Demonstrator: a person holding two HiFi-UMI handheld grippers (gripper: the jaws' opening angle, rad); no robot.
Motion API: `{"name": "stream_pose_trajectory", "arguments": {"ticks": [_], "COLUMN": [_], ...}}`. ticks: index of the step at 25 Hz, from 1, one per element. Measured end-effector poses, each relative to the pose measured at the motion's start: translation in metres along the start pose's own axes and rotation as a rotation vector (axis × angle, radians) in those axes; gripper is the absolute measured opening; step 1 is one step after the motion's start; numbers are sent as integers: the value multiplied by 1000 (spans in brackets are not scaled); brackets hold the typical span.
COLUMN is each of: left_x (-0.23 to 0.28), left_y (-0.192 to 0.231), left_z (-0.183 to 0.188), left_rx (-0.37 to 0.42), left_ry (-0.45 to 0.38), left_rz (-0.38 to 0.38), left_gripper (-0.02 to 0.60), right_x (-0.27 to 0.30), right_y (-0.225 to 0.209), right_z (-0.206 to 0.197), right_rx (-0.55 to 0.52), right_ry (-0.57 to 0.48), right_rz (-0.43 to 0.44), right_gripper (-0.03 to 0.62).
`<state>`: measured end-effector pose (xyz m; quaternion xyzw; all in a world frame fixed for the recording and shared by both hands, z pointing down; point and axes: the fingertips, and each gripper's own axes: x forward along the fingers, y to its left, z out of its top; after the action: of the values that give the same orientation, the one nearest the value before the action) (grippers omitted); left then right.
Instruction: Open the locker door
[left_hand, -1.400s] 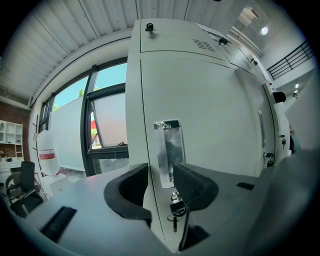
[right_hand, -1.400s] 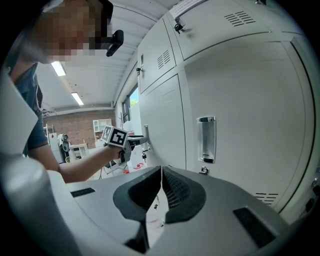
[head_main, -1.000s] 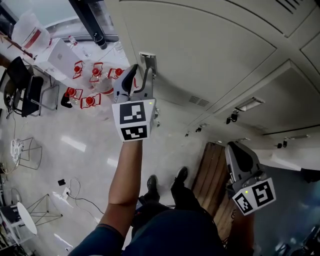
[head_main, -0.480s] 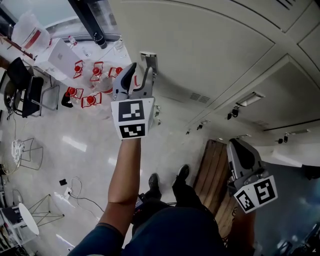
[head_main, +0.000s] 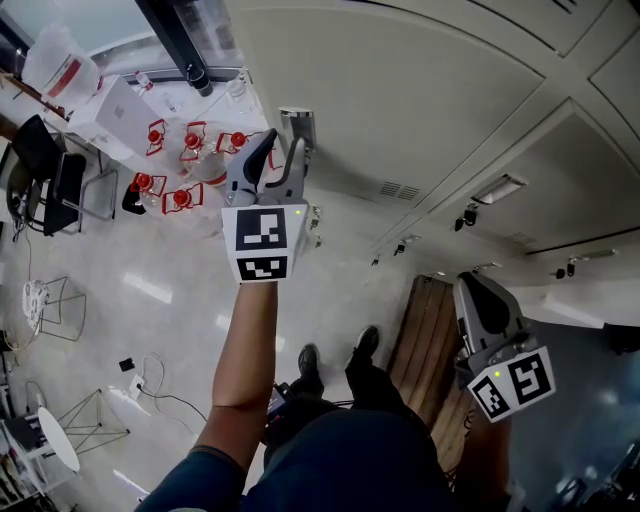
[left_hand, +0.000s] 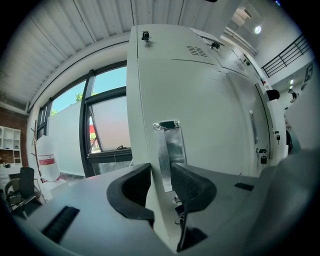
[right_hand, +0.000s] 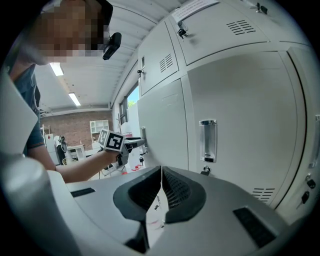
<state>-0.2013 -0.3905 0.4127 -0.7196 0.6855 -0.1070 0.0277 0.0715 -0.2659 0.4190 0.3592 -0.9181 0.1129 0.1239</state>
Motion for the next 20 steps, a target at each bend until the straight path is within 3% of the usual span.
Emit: {"name": "stream_pose_trajectory", "arguments": {"ticks": [20], "left_x": [-61], "left_y": [-15], "left_z": [-5], "left_rx": [79], "left_ry": [49], "left_rz": [-86], "left_gripper": [137], "right_x": [-18], "right_y": [43], "right_z": [21], "right_rx": [-30], "right_ry": [-52], "right_rz": [5], "right_gripper": [37]}}
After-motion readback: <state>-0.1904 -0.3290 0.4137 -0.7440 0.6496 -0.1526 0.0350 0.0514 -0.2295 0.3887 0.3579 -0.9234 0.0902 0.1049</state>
